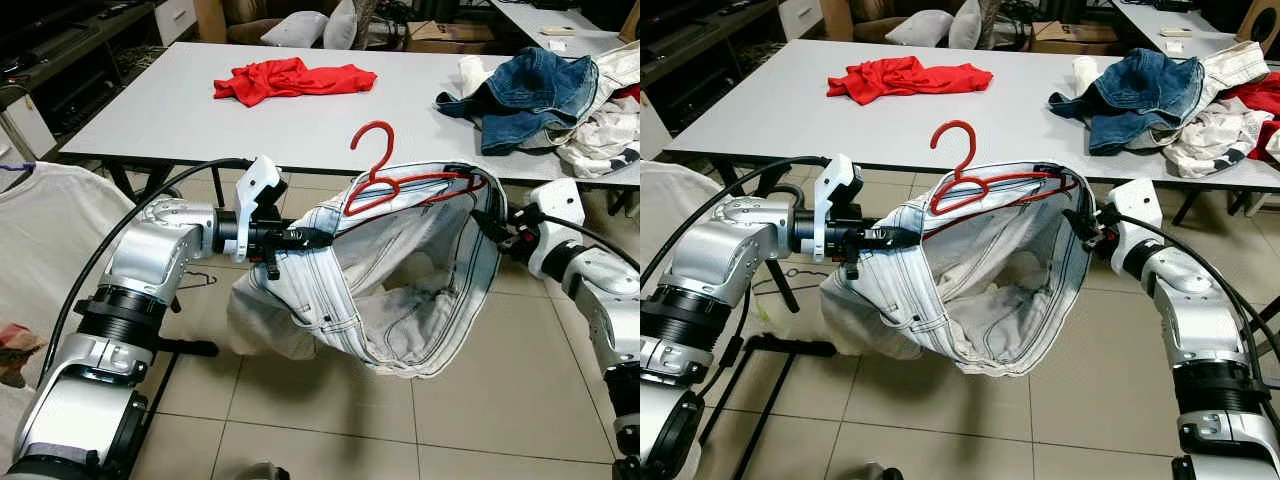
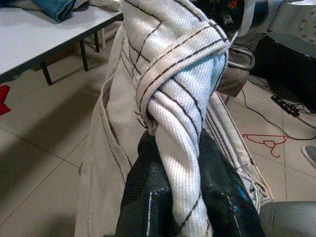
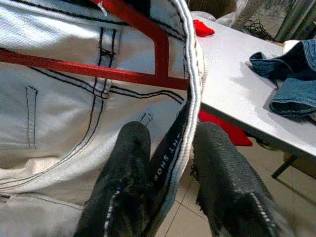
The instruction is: Hang hanger
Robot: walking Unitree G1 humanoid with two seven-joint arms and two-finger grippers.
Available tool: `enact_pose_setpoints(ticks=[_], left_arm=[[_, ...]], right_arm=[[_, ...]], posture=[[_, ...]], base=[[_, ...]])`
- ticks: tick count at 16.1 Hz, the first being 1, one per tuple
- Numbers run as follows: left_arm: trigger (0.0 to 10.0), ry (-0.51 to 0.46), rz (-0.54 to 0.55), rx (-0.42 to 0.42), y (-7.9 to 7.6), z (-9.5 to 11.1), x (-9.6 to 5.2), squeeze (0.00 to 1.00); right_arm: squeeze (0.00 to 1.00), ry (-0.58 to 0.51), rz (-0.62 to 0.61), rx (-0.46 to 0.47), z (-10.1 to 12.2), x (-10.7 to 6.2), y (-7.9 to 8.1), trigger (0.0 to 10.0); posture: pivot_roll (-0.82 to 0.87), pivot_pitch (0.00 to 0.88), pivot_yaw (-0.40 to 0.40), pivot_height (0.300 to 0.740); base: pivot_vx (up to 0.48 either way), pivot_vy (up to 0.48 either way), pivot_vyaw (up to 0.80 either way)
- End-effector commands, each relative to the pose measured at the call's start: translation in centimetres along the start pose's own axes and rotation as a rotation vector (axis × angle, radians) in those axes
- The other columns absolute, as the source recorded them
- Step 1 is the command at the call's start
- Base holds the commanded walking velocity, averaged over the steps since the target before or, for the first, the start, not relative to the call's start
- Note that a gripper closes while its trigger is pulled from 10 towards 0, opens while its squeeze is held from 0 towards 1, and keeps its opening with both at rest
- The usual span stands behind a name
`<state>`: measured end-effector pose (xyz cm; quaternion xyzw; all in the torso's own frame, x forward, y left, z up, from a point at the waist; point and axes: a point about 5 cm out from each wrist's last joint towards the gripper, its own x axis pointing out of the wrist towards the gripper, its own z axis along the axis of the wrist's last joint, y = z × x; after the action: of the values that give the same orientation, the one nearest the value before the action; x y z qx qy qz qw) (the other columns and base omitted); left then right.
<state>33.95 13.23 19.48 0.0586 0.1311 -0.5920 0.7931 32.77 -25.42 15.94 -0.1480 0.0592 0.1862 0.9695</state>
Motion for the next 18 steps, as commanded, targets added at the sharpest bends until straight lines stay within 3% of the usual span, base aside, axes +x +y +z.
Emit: enact_pose_setpoints(ticks=[1,13,18], left_arm=[[0.0,-0.051,-0.017,0.053,-0.1,1.5,0.0,0.0],[0.0,-0.038,-0.005,0.046,-0.1,0.9,0.4,0.0],[0.0,0.108,0.134,0.091,1.3,-0.4,0.2,0.0]], right_arm=[[0.0,-0.026,0.002,0.0,0.5,0.2,-0.1,0.0],[0.0,-0.031,0.009,0.008,0.6,0.1,-0.3,0.0],[0.0,-0.057,-0.024,0.084,1.9,-0.5,-1.2,0.0]], posture=[[-0.06,0.0,0.039,0.74],[-0.09,0.0,0.036,0.74],[-0.08,0.0,0.054,0.74]], base=[[0.0,0.0,0.0],[0.0,0.0,0.0],[0.0,0.0,0.0]])
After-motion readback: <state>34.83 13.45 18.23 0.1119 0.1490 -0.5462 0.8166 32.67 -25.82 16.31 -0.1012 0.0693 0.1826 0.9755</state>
